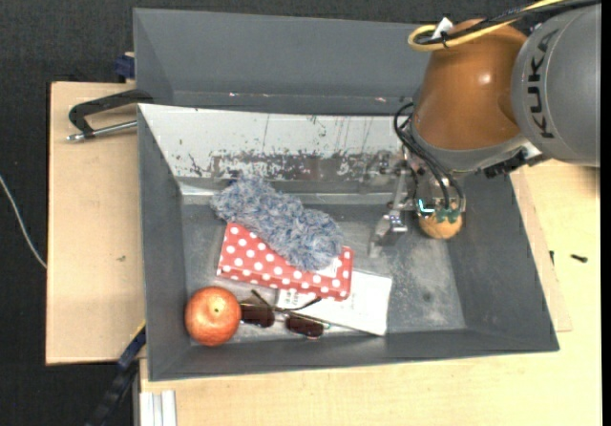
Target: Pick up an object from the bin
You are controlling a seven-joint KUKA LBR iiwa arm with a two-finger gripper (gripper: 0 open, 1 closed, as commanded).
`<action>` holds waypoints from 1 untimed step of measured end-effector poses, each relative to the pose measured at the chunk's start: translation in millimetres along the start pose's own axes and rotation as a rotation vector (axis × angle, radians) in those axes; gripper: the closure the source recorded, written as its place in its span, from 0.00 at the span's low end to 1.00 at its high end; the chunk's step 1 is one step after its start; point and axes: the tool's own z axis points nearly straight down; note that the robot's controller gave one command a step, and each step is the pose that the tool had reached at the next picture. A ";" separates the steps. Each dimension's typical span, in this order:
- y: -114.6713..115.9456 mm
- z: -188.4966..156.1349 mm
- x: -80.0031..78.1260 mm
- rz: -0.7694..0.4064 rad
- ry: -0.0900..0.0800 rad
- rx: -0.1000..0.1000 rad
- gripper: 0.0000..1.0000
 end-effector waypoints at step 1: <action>0.0 -4.2 -1.8 0.000 -0.008 0.000 0.00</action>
Offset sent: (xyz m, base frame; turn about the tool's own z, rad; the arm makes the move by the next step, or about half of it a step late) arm 0.0081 0.0161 -0.0266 -0.3289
